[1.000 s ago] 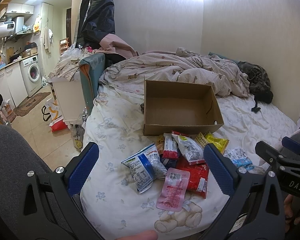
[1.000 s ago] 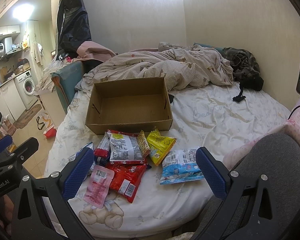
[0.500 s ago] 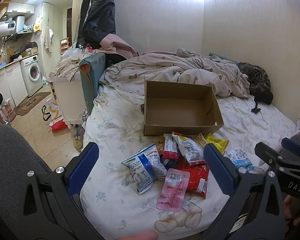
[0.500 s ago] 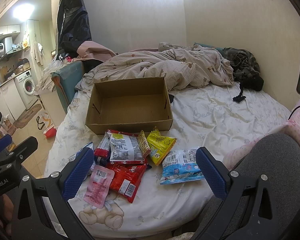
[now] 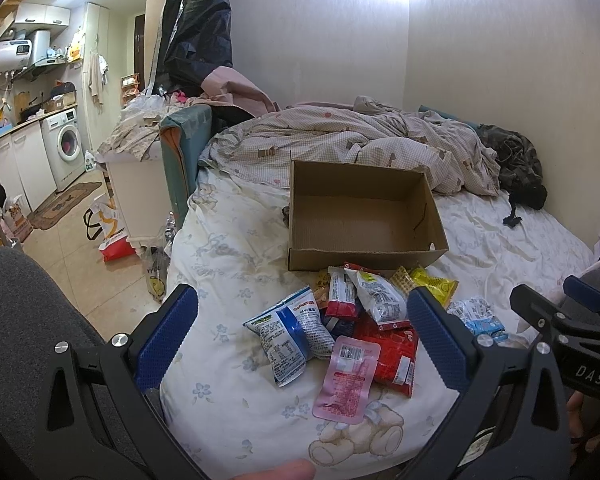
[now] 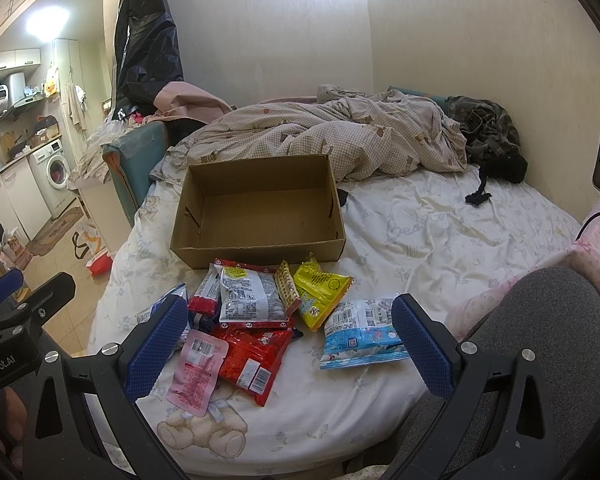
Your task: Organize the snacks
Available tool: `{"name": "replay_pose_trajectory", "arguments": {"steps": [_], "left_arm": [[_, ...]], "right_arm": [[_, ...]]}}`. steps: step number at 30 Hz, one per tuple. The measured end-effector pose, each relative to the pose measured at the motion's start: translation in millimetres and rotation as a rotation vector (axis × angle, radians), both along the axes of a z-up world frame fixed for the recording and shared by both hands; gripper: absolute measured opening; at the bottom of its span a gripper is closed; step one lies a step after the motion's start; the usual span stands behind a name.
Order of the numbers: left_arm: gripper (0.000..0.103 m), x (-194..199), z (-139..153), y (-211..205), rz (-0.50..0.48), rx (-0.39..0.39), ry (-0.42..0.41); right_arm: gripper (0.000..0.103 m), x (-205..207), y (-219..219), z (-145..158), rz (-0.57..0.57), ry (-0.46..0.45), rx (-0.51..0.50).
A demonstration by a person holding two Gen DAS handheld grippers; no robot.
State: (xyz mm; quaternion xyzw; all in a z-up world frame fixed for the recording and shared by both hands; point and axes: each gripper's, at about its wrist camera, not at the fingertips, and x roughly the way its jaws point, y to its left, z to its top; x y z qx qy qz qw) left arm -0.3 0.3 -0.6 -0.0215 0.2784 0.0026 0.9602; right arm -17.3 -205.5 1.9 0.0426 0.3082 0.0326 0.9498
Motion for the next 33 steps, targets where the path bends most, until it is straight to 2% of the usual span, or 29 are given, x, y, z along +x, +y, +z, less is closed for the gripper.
{"name": "replay_pose_trajectory", "arguments": {"steps": [29, 31, 33], "left_arm": [[0.103, 2, 3, 10, 0.0, 0.001, 0.007], [0.103, 2, -4, 8, 0.001, 0.002, 0.011], [0.103, 10, -14, 5, -0.02, -0.004, 0.065]], "right_arm": [[0.103, 1, 0, 3, 0.0, 0.004, -0.002], [0.103, 4, -1, 3, -0.004, 0.016, 0.006], [0.103, 10, -3, 3, 0.001, 0.034, 0.017]]}}
